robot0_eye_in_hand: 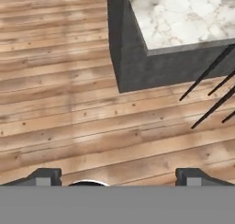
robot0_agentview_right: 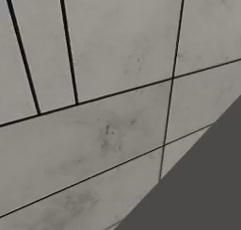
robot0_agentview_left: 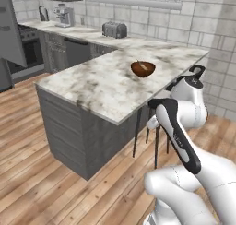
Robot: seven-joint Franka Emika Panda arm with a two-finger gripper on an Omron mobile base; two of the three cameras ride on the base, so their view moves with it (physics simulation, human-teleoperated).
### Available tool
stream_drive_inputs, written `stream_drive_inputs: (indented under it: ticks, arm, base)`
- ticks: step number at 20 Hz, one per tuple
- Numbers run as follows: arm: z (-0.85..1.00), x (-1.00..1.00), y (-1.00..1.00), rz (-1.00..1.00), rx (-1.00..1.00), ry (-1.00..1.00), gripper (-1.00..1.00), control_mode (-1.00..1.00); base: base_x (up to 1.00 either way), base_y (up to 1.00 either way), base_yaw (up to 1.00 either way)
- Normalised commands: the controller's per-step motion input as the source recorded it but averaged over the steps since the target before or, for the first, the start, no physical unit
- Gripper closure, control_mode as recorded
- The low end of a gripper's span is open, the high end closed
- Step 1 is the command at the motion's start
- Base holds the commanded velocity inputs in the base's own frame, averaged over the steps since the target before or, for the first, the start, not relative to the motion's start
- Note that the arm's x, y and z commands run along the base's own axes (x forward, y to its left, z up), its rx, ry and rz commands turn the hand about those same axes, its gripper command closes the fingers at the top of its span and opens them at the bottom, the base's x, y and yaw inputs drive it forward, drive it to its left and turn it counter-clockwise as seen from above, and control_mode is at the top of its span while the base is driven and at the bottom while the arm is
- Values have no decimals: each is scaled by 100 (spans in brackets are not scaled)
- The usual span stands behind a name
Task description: Retrieve the banana and tangerine from the fridge and place them into the bowl on the dining table.
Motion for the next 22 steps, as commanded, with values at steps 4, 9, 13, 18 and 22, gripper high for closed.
stream_drive_inputs:
  ticks: [4, 9, 13, 18, 22]
  arm:
    - [0, 0, 0, 0, 0, 0, -100, 100]
    - [0, 0, 0, 0, 0, 0, -100, 100]
    - [0, 0, 0, 0, 0, 0, -100, 100]
    - [0, 0, 0, 0, 0, 0, -100, 100]
    - [0, 0, 0, 0, 0, 0, -100, 100]
  base:
    - [-27, 97, 20]
    - [17, 100, 14]
    - [74, 100, 10]
    - [97, 97, 7]
    - [100, 89, 5]
